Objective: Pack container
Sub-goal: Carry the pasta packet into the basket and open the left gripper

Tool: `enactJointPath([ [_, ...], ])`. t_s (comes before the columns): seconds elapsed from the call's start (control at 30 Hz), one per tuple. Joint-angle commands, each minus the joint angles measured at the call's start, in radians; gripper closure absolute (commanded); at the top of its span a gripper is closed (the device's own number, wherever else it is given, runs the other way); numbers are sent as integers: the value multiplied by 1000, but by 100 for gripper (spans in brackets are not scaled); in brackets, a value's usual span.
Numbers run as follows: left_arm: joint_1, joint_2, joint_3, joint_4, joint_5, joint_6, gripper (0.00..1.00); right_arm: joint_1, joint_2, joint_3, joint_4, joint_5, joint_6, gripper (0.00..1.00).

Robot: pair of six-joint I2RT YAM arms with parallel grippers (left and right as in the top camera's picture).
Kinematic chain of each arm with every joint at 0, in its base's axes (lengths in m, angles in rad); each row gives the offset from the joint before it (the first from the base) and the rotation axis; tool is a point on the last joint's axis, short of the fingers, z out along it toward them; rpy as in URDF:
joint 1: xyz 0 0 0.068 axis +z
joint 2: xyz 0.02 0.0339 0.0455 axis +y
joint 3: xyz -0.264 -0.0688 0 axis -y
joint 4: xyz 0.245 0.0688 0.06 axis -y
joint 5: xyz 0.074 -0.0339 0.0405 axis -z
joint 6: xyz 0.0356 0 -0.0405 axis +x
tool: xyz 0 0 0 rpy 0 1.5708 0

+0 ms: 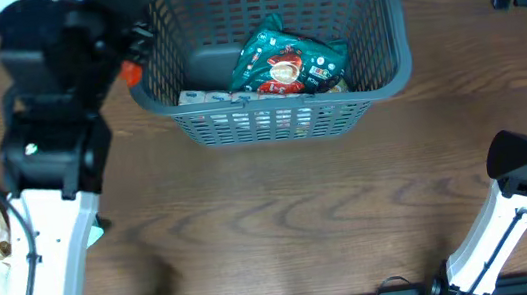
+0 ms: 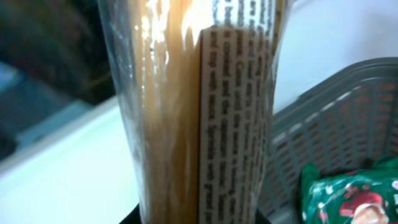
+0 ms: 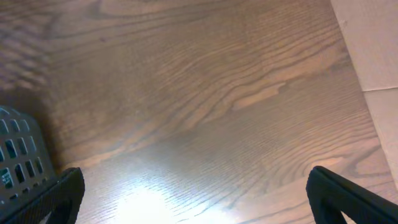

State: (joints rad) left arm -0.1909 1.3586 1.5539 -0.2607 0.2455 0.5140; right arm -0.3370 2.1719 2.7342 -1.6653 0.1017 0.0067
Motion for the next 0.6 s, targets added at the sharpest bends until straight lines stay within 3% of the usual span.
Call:
enactJointPath([
  [0.0, -62, 52, 96, 39, 6, 131, 94, -4, 23, -1, -7, -5, -14, 1],
  [0.27, -182, 259, 133, 51, 6, 324, 95, -4, 24, -1, -14, -5, -15, 1],
  [0.57, -192, 441, 133, 11, 9, 335, 94, -4, 24, -1, -14, -10, -14, 1],
])
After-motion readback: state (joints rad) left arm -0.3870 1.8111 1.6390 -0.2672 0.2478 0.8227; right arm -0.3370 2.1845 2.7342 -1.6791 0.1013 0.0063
